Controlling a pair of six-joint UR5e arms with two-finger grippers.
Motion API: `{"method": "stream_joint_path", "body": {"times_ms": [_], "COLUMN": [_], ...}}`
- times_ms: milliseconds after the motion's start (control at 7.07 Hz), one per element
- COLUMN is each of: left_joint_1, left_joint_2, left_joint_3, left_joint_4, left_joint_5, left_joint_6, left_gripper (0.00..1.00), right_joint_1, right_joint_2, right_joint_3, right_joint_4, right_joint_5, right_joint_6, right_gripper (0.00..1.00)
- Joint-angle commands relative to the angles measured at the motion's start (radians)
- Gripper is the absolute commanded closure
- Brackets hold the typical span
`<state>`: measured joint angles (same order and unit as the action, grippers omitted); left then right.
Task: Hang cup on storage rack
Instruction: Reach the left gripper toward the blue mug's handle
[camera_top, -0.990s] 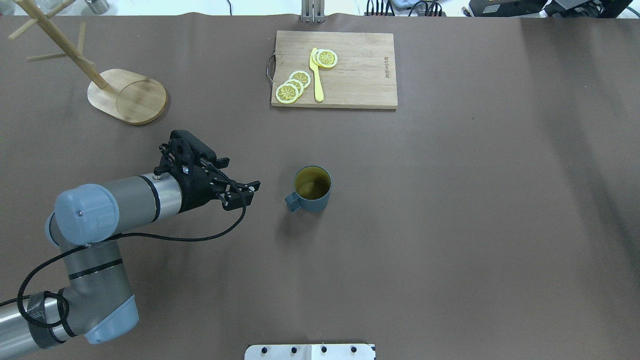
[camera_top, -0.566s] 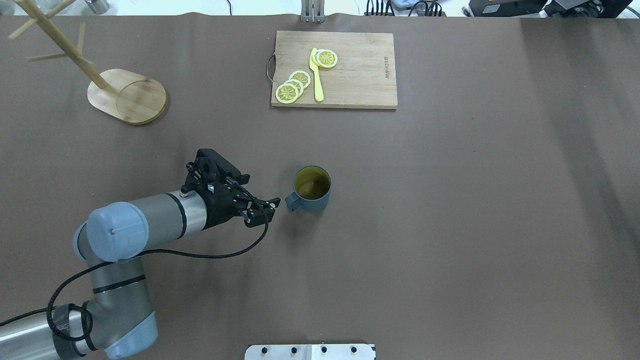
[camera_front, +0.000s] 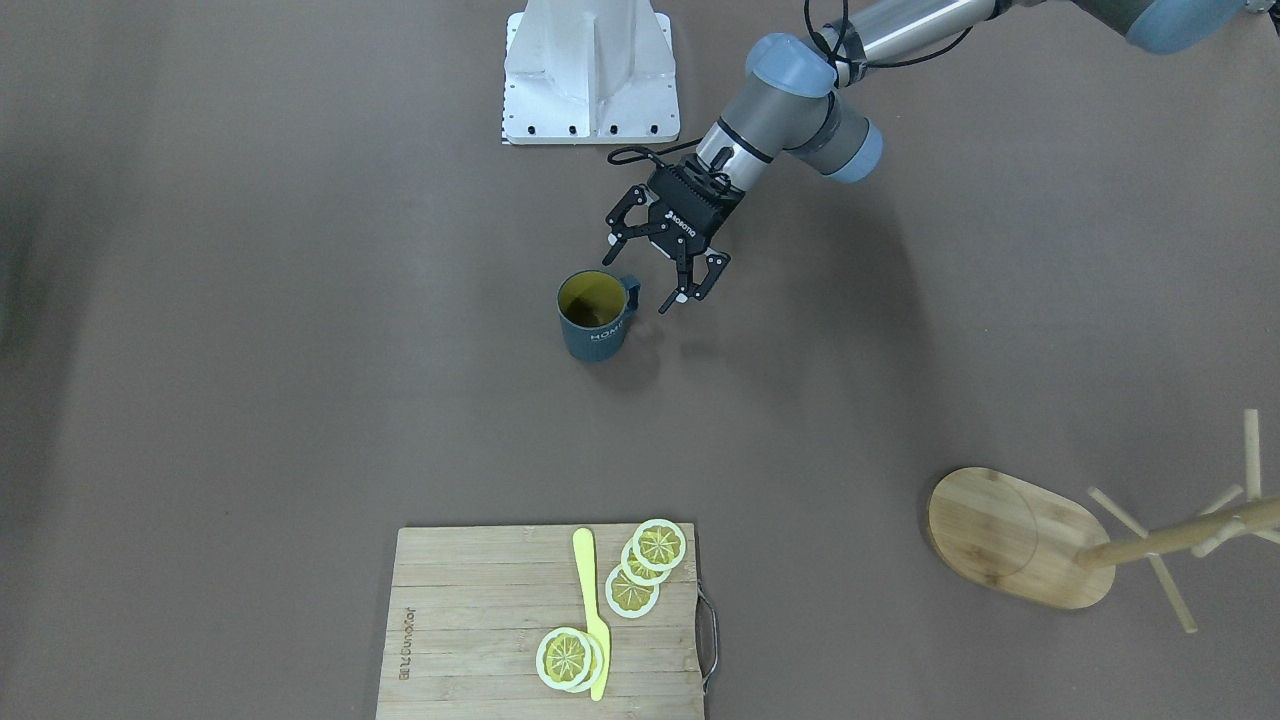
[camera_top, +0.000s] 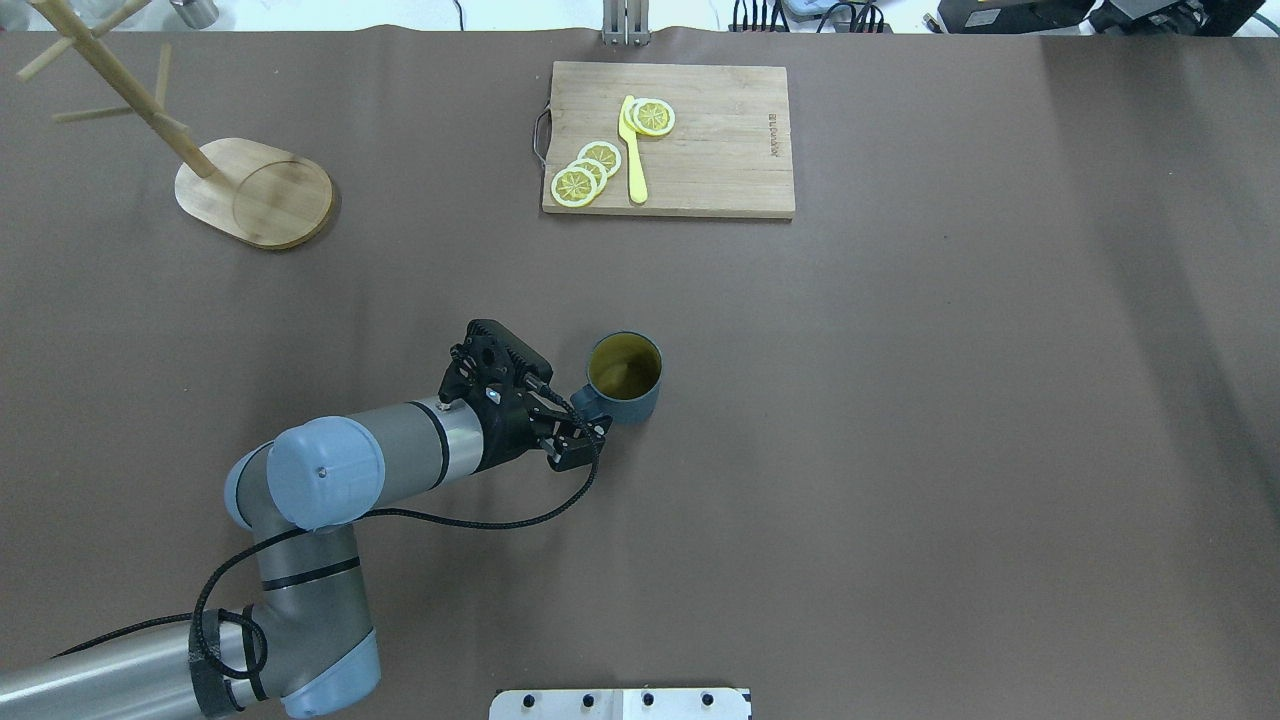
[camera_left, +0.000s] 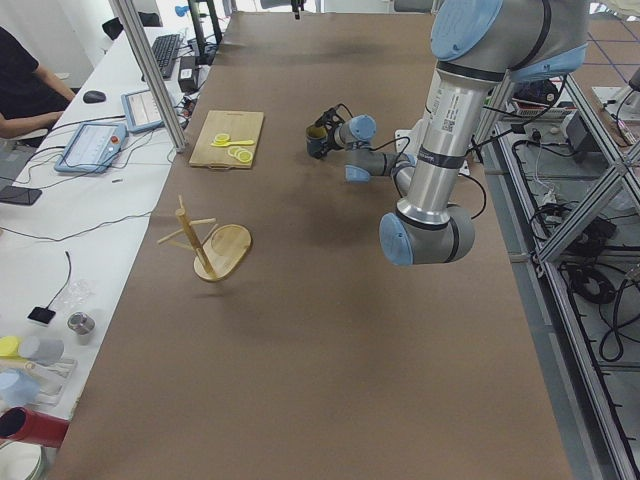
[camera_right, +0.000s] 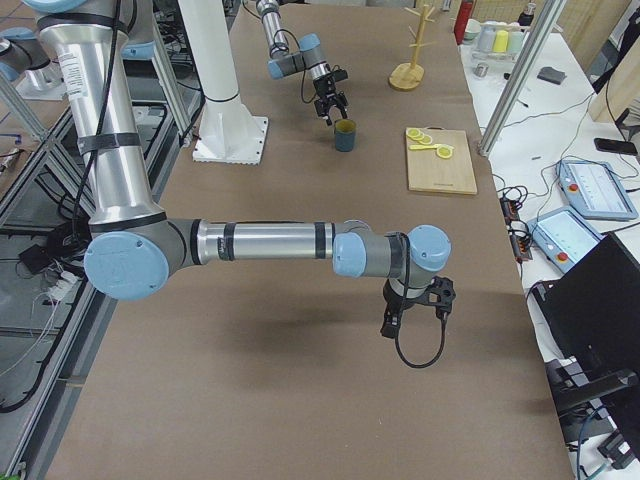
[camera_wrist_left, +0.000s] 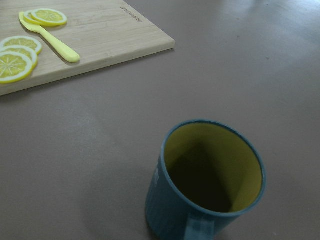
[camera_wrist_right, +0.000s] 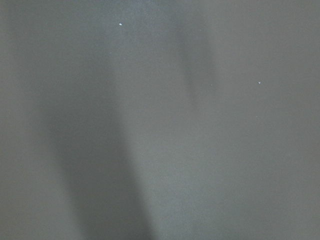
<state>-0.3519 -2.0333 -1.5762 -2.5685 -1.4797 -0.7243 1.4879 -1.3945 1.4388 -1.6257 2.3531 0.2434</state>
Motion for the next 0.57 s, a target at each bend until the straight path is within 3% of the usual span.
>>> {"method": "stream_joint_path", "body": {"times_ms": [0, 141, 283, 424], "left_joint_1": [0.004, 0.004, 0.004, 0.005], "left_joint_2": [-0.010, -0.013, -0.015, -0.015], "left_joint_3": [0.016, 0.015, 0.013, 0.004], "left_joint_4": [0.001, 0.001, -0.002, -0.001], "left_joint_5": [-0.001, -0.001, -0.002, -0.004], "left_joint_6": [0.000, -0.004, -0.006, -0.027], "left_gripper": [0.43, 0.79, 1.00, 1.00], "right_joint_1": [0.000, 0.000, -0.001, 0.000], "right_joint_2": [0.003, 0.003, 0.003, 0.003], "right_joint_3": [0.008, 0.021, 0.026, 0.031], "right_joint_4": [0.001, 0.001, 0.001, 0.001], "right_joint_5": [0.000, 0.000, 0.000, 0.000], "right_joint_6": [0.017, 0.040, 0.045, 0.048], "right_gripper": [0.00, 0.00, 0.00, 0.00]}}
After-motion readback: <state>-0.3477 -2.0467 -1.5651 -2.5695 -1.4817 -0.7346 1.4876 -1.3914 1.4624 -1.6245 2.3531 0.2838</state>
